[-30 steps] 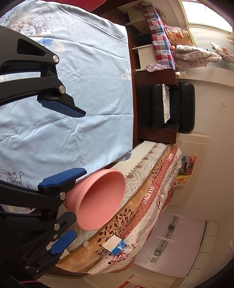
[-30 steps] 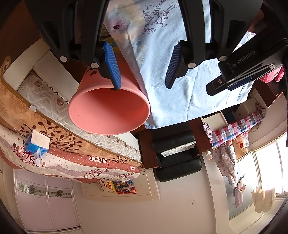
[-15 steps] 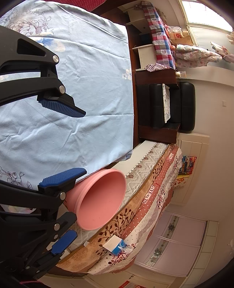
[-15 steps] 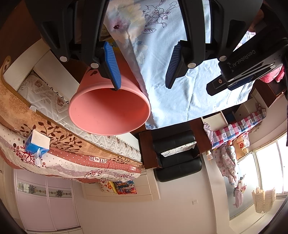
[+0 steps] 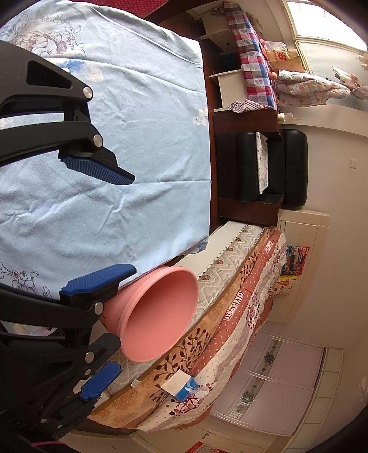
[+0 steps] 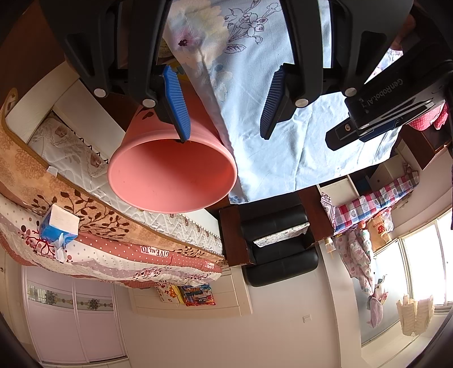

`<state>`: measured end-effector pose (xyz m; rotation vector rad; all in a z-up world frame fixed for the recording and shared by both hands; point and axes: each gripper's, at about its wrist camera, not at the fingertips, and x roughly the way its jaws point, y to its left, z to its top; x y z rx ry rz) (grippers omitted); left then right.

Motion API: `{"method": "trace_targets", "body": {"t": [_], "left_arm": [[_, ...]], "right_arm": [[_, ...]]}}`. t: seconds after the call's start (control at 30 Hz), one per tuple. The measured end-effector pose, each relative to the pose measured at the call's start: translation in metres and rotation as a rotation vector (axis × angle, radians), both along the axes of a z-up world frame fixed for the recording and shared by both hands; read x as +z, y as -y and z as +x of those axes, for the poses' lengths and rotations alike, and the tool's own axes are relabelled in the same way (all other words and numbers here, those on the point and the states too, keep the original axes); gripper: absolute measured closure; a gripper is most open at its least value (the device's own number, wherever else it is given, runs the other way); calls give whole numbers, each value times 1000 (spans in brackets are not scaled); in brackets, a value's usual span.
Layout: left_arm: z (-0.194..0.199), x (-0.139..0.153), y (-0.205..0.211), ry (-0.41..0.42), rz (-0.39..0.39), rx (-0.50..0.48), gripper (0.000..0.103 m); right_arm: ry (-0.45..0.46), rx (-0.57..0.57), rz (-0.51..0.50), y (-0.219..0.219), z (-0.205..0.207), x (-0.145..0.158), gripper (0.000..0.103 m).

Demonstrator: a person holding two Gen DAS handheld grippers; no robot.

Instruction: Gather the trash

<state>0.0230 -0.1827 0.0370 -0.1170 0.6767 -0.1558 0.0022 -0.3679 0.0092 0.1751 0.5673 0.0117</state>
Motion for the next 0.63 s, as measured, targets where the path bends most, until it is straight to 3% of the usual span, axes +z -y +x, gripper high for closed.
{"method": "trace_targets", "body": {"t": [0.63], "left_arm": [[3,-4,-8,-24,-12,20,45]], "right_arm": [[-5,-7,-4,3,1,-1,51]]}}
